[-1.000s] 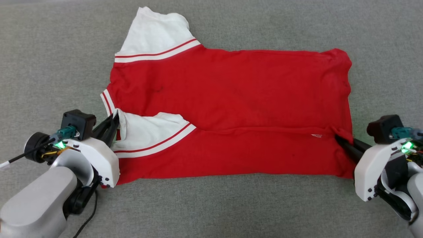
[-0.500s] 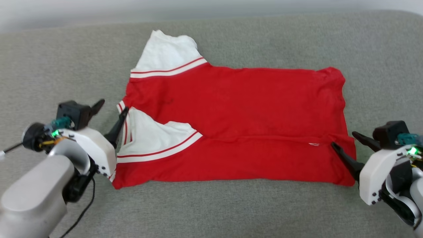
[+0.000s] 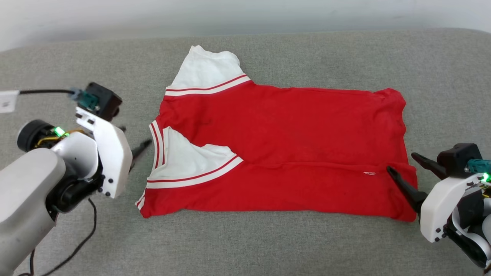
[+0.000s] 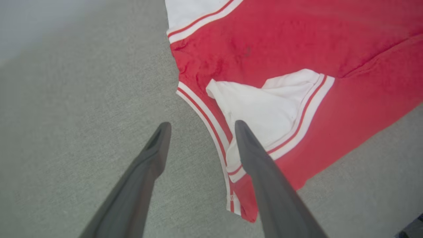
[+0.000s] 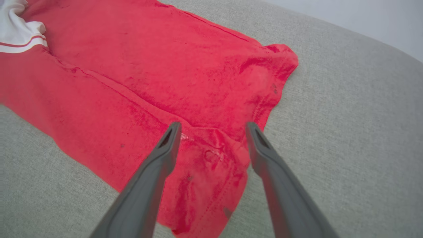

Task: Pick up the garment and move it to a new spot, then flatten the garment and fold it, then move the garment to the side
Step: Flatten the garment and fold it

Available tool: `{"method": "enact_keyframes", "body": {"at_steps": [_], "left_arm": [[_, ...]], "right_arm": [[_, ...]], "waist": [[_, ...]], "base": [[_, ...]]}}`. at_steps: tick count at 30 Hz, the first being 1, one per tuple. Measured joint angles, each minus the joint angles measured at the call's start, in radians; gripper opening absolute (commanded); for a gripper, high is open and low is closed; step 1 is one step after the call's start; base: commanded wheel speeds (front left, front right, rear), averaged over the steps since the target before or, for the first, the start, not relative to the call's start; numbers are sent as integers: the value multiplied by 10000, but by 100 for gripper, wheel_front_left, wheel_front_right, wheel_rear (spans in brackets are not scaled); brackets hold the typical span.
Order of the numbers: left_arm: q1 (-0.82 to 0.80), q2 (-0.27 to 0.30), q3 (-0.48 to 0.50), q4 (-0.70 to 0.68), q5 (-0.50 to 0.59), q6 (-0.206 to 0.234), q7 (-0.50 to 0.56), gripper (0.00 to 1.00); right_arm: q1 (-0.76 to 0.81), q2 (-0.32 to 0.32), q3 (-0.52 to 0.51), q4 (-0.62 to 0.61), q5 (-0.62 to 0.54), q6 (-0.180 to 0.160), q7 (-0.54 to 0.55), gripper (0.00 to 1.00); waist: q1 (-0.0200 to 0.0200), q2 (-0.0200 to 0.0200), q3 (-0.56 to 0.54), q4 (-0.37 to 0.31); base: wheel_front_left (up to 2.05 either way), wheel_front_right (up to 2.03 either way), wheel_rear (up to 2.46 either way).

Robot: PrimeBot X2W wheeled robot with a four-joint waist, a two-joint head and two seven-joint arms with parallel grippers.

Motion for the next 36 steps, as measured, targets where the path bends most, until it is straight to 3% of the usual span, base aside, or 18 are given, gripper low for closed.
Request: {"method": "enact_keyframes", "body": {"at_steps": [3,9,16,20,21,22,29,36], "left_arm": [[-156,100,-372,-165,-646,-150,1843,100],[-153,90,-988,-21,-1104,-178,3624,100],[55,-240,-1388,867,-1267,-176,4178,100],[80,-345,-1450,1246,-1348,-428,4215,100],[80,-370,-1446,1308,-1352,-512,4190,35],[88,-405,-1432,1369,-1377,-573,4123,0],[42,-481,-1417,1363,-1423,-945,3967,0],[14,21,-1419,334,-1220,-1101,3760,0]], "right_arm": [[2,67,33,-196,-58,0,169,100],[-47,109,196,-290,-23,-2,430,100],[-325,192,499,-291,36,-2,529,100],[-500,194,633,-293,111,0,568,100],[-564,148,646,-299,111,0,594,100],[-640,86,656,-330,136,0,631,100],[-1307,-869,777,-855,215,-2,1310,100],[-2359,-2824,2102,-1950,1647,-2,4640,100]], "waist": [[0,0,89,-52],[0,1,260,-249],[0,1,526,-515],[-1,0,594,-675],[-1,1,590,-694],[-2,0,578,-698],[-1,0,361,-608],[-1,0,173,-467]], "base": [[0,0,0],[0,0,0],[0,0,0],[0,0,0],[0,0,0],[0,0,0],[0,0,0],[0,0,0]]}}
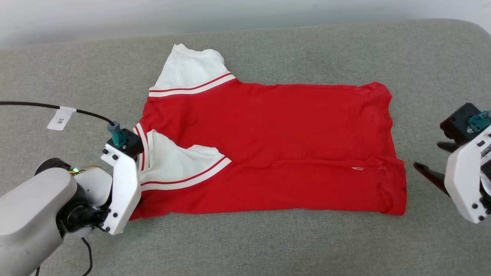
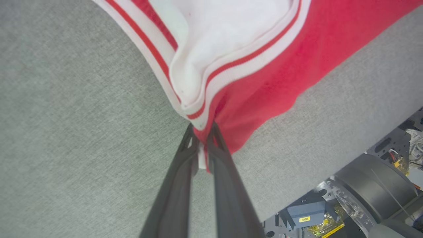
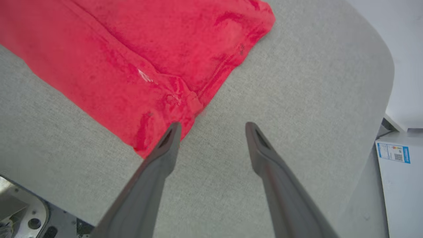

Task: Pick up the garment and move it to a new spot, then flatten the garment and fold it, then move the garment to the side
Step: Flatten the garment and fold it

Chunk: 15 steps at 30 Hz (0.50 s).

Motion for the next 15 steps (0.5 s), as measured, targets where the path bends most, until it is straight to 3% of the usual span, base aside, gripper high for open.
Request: {"method": "enact_keyframes", "body": {"at_steps": [6,15], "left_arm": [[-1,81,0,-709,167,142,-81,0],[-157,-15,-15,-1032,414,209,-146,0]], "right_arm": [[-368,-104,357,322,1177,0,1737,100],[-198,1628,721,2466,1476,-2,1866,100]], "waist": [[0,0,176,153],[0,0,677,446]], "base": [[0,0,0],[0,0,0]]}}
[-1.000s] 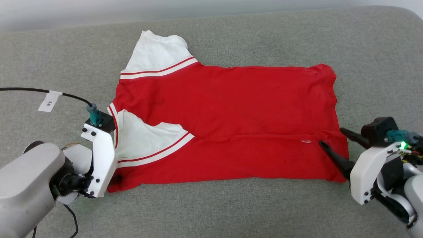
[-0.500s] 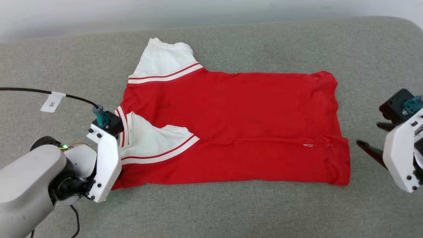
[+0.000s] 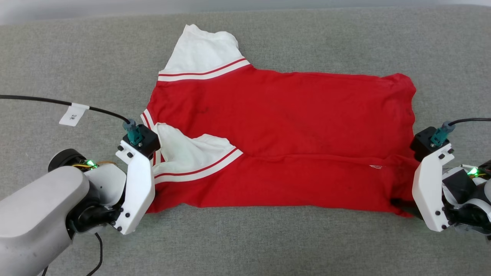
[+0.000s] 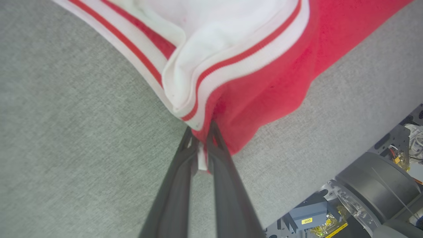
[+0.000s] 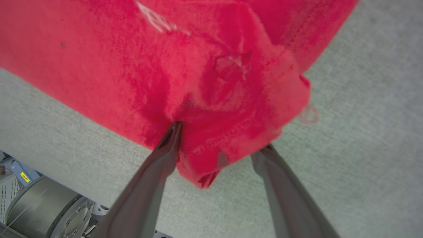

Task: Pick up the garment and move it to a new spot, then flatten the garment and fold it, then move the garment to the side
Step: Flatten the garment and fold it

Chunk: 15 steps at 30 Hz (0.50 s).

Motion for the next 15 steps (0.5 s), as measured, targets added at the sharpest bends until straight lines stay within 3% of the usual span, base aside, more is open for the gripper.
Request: {"method": "enact_keyframes", "body": {"at_steps": [6,7,8,13,15], "left_arm": [[-1,-21,-17,148,31,-31,-136,0],[21,-19,-25,180,23,-33,-178,0],[66,-12,-27,230,-6,-36,-219,0],[321,54,-15,303,-176,-58,-416,0],[546,184,-6,169,-366,-58,-481,0]], "right_arm": [[3,299,199,639,178,-17,-470,100],[-24,303,244,692,184,-17,-585,34],[-31,301,280,732,219,-17,-725,0],[-81,176,430,571,349,-15,-1315,0],[-64,-313,573,73,437,2,-1613,0]], "waist": [[-1,0,156,122],[-1,0,121,113],[-1,0,70,101],[0,0,-249,56],[0,0,-565,32]], "base": [[0,0,0],[0,0,0],[0,0,0],[0,0,0],[0,0,0]]}}
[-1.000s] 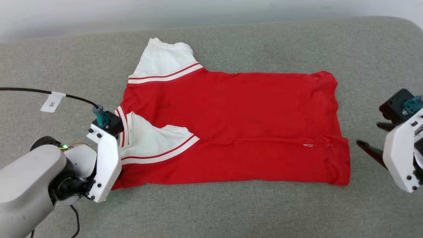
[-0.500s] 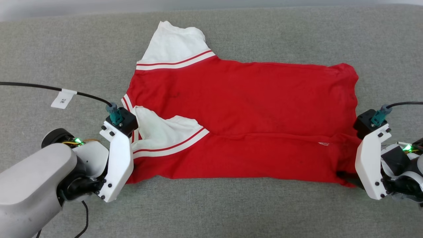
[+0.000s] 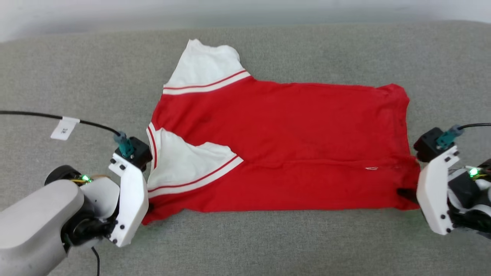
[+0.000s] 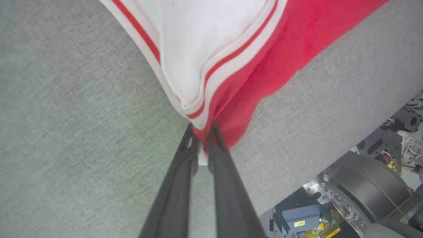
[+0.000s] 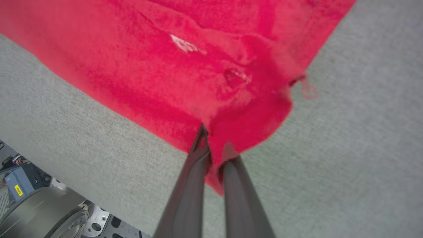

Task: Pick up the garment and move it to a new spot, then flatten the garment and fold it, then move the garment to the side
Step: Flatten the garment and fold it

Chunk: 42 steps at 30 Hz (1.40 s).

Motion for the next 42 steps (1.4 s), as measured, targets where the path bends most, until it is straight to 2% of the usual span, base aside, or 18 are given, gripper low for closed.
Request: {"method": "enact_keyframes", "body": {"at_steps": [1,2,3,4,5,9,15,16,17,23,28,35,42], "left_arm": [[0,0,0,0,0,0,0,0],[205,121,-38,-222,-88,0,-4,0],[205,121,-38,-222,-88,0,-4,0],[466,265,-79,-520,-249,15,-27,0],[466,265,-79,-520,-249,15,-27,0],[1008,566,-230,-1154,-506,178,-27,0],[1677,596,-504,-1360,-600,416,-188,0],[1717,562,-520,-1308,-577,464,-236,76],[1728,523,-520,-1267,-522,489,-328,100],[1427,556,-65,-1170,-430,531,-805,100],[634,740,512,-972,213,581,-1559,100],[-505,-23,1210,207,790,619,-2727,100],[-1817,-754,1534,1689,1231,439,-3049,100]], "right_arm": [[0,0,0,0,0,0,0,0],[77,-422,35,-385,125,0,-117,0],[77,-422,35,-385,125,0,-117,0],[279,-779,81,-763,265,0,-148,0],[279,-779,81,-763,265,0,-148,0],[848,-1427,90,-1237,518,0,-144,0],[1746,-1453,50,-1049,627,0,-132,0],[1801,-1360,2,-959,598,0,-186,31],[1825,-1254,-92,-853,508,2,-341,100],[1844,-859,-748,-796,-90,0,-1383,100],[1604,-520,-2125,-951,-1189,0,-3200,100],[1715,884,-4247,-1367,-2941,0,-5444,100],[2723,2800,-6464,-2690,-4918,0,-7053,100]], "waist": [[0,0,0,0],[0,0,-215,-8],[0,0,-215,-8],[0,0,-414,-14],[0,0,-414,-14],[-1,0,-681,-28],[-1,0,-672,-21],[0,0,-665,-17],[0,0,-663,-14],[0,-1,-818,37],[0,0,-1000,-39],[0,0,-874,-305],[0,0,-290,-629]], "base": [[0,0,0],[0,0,0],[0,0,0],[0,0,0],[0,0,0],[0,0,0],[0,0,0],[0,0,0],[0,0,0],[0,0,0],[0,0,0],[0,0,0],[0,0,0]]}}
